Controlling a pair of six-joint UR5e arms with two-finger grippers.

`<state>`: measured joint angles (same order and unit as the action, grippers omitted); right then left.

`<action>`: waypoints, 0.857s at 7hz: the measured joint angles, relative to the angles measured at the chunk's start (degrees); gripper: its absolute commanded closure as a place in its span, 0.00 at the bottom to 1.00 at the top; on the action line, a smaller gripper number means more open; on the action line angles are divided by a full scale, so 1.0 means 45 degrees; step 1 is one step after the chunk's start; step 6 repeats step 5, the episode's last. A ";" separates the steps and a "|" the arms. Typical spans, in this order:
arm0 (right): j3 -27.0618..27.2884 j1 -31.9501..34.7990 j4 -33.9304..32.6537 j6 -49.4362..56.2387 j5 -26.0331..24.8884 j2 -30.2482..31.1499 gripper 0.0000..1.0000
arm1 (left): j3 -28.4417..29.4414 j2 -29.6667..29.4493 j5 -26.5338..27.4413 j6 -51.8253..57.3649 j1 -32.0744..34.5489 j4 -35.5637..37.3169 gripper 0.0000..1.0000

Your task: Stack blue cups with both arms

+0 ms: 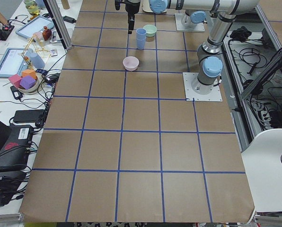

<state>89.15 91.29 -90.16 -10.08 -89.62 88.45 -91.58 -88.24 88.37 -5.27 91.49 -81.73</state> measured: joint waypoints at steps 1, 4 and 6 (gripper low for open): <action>0.0161 -0.0255 0.0046 0.0305 -0.0017 0.0204 0.00 | 0.0001 -0.0024 -0.0004 0.0029 0.0000 -0.0068 0.00; 0.0260 -0.0764 0.0199 0.0907 -0.0021 0.0430 0.00 | 0.0010 -0.0003 0.0038 0.0509 0.0046 -0.1263 0.00; 0.0265 -0.0790 0.0233 0.0912 -0.0012 0.0449 0.00 | 0.0009 0.0025 0.0109 0.0677 0.0072 -0.1502 0.00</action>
